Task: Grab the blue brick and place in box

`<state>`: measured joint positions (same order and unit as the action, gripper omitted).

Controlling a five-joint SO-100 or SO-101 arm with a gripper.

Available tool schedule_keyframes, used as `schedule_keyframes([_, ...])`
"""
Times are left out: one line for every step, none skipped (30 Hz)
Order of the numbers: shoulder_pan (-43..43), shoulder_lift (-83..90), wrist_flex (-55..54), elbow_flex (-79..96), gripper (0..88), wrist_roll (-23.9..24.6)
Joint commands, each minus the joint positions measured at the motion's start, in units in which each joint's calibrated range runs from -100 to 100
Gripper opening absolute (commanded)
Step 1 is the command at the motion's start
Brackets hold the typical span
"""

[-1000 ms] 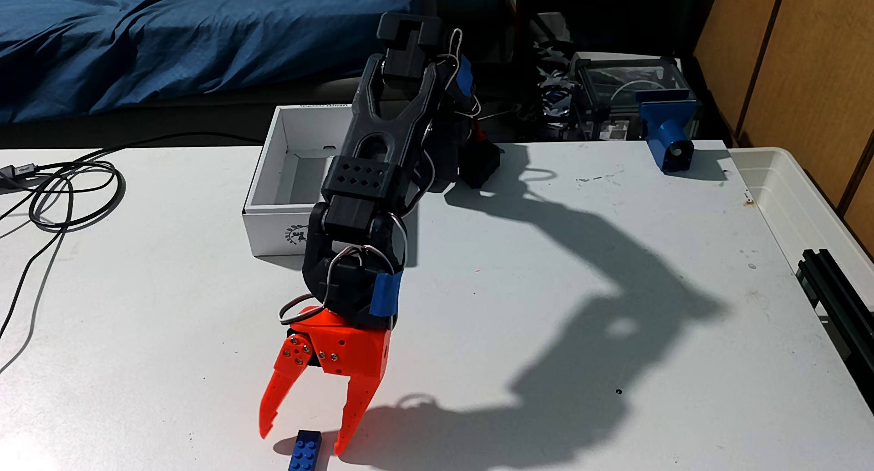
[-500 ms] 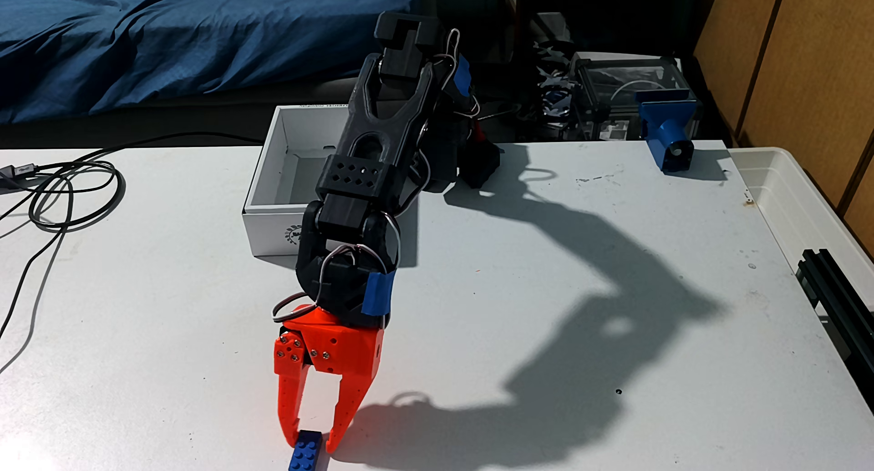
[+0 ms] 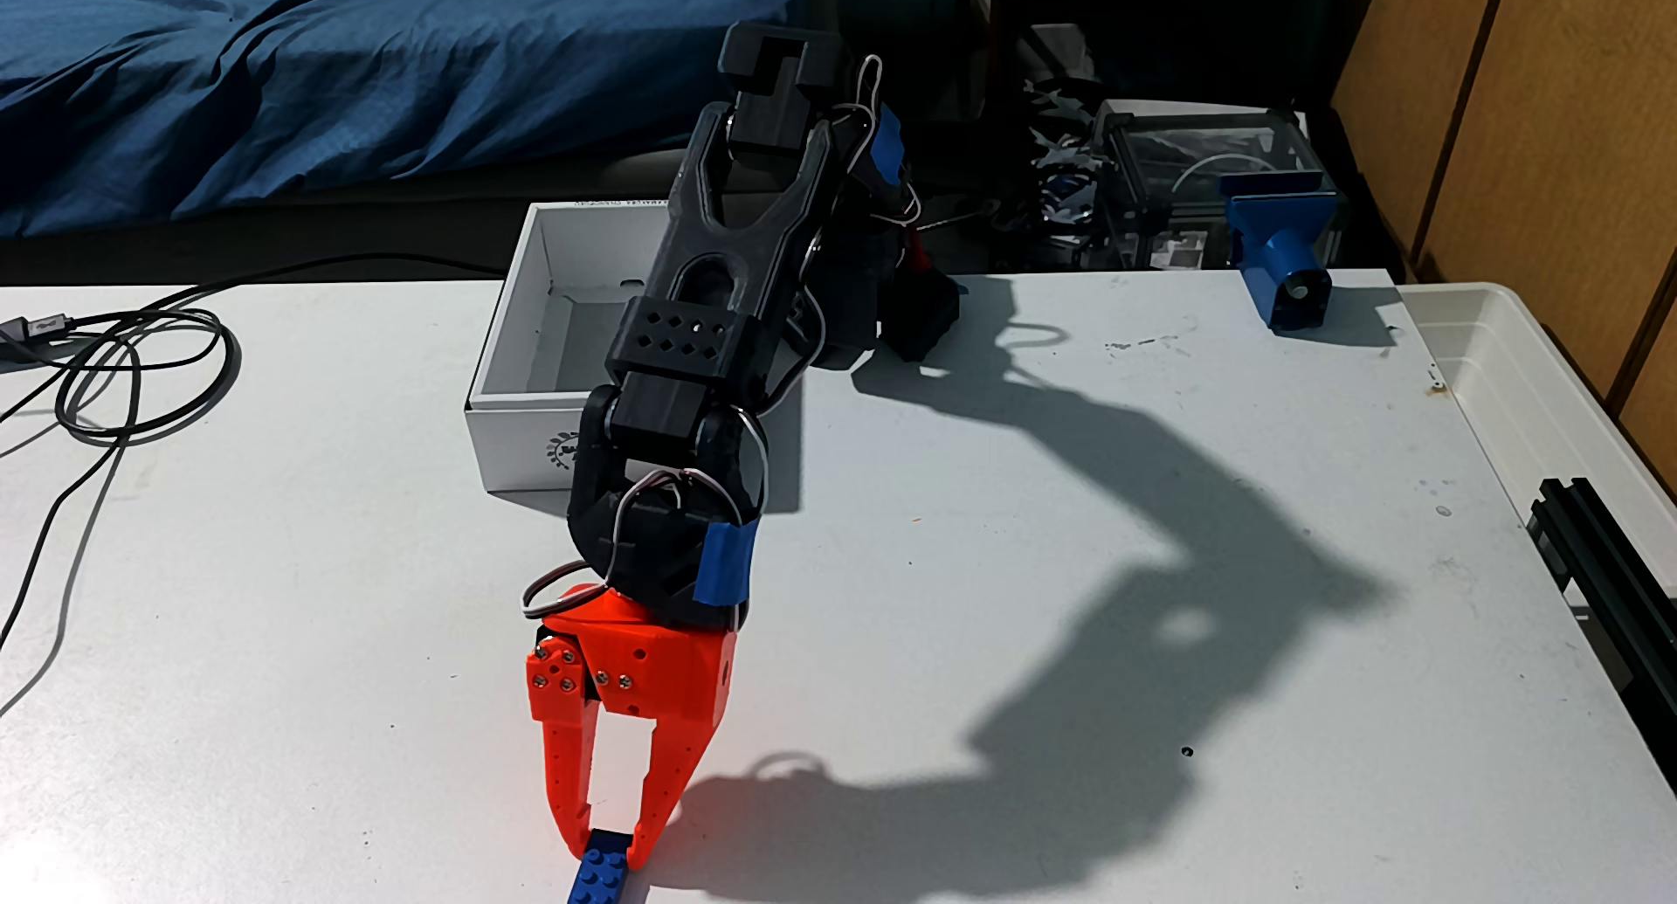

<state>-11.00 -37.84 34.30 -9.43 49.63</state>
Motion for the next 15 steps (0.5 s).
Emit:
schedule_keyframes([-0.7,0.9,0.4,-1.7,0.6,0.1])
schedule_keyframes([-0.8,1.2,0.4,-1.7,0.6,0.1])
schedule_keyframes([-1.3,1.3,0.4,-1.7,0.6,0.2])
schedule_keyframes([-1.6,1.4,0.4,-1.7,0.6,0.2])
schedule_keyframes([-1.8,1.5,0.4,-1.7,0.6,0.2])
schedule_keyframes([-1.9,1.5,0.4,-1.7,0.6,0.2])
schedule_keyframes([-1.9,1.6,0.8,-1.7,0.6,0.2])
schedule_keyframes([-2.0,1.8,2.7,-1.9,0.6,0.2])
schedule_keyframes([-2.1,2.1,5.3,-2.6,0.6,0.2])
schedule_keyframes([-2.2,2.9,7.9,-3.4,0.6,0.2])
schedule_keyframes([-2.5,4.1,10.7,-4.2,0.6,0.2])
schedule_keyframes([-2.6,5.7,13.6,-4.7,0.6,0.0])
schedule_keyframes([-2.7,7.0,16.3,-4.8,0.6,-0.1])
schedule_keyframes([-2.7,8.5,18.8,-4.8,0.6,-0.2])
schedule_keyframes([-2.7,10.0,21.4,-4.9,0.6,-0.4])
